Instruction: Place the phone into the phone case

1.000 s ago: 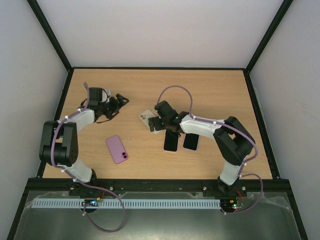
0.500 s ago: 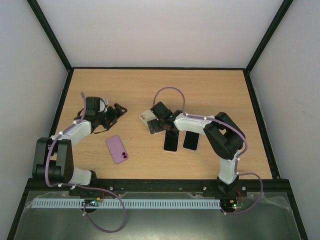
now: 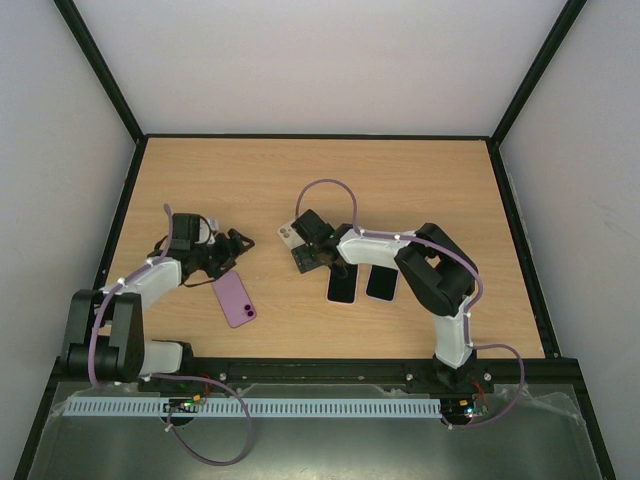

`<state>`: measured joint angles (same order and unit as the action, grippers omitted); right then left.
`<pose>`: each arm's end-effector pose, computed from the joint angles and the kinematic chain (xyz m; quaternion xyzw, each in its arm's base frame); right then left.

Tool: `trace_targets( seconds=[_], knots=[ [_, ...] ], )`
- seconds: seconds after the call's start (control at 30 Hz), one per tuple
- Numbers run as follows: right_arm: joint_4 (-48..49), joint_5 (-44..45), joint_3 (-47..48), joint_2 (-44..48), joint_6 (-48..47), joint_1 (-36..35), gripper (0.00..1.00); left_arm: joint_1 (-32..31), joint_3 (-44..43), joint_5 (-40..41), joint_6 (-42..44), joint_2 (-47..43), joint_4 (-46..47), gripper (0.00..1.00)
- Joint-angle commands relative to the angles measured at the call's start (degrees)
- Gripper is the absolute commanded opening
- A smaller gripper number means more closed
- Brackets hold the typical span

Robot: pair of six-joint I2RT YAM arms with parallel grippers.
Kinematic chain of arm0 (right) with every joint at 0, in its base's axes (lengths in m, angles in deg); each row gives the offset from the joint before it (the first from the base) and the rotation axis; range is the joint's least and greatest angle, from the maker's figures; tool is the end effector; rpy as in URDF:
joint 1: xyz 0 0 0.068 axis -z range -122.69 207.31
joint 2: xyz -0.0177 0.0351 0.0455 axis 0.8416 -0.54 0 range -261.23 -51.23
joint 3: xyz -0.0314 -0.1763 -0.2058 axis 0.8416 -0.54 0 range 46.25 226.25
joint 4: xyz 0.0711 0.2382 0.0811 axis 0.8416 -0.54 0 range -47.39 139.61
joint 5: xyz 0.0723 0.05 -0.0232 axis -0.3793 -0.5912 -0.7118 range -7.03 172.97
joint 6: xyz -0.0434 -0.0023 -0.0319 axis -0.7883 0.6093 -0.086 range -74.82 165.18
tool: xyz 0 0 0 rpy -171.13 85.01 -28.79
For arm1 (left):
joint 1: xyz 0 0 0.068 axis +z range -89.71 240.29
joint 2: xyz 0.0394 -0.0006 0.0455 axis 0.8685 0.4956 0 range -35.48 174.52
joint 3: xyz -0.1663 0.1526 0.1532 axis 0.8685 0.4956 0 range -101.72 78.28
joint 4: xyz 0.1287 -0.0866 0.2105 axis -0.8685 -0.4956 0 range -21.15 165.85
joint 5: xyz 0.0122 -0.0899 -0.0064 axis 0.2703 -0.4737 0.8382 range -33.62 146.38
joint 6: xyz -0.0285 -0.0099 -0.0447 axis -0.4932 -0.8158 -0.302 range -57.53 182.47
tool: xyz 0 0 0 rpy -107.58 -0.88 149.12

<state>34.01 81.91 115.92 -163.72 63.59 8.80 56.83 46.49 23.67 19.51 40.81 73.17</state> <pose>0.2637 0.2993 0.1415 -0.2523 0.9285 0.1576 0.2222 0.2434 -0.0340 0.1648 -0.2051 0.8755 -0.3790 0.2186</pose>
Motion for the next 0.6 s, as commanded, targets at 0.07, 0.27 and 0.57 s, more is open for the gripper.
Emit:
trace_targets(
  seconds=[0.07,0.27,0.57],
  knots=[
    [0.8,-3.8,-3.0,3.0,5.4,-0.6,0.75,0.2,0.8,-6.4,-1.2,-2.3,2.4,0.81],
    [11.6,-15.4,-10.6,9.3,14.3,-0.7,0.7,0.2,2.3,-12.2,-5.7,-2.9,8.1,0.76],
    [40.8,-32.6,-24.7,17.5,37.1,-0.8,0.69,-0.4,5.0,-18.2,-14.3,-5.6,19.1,0.79]
  ],
)
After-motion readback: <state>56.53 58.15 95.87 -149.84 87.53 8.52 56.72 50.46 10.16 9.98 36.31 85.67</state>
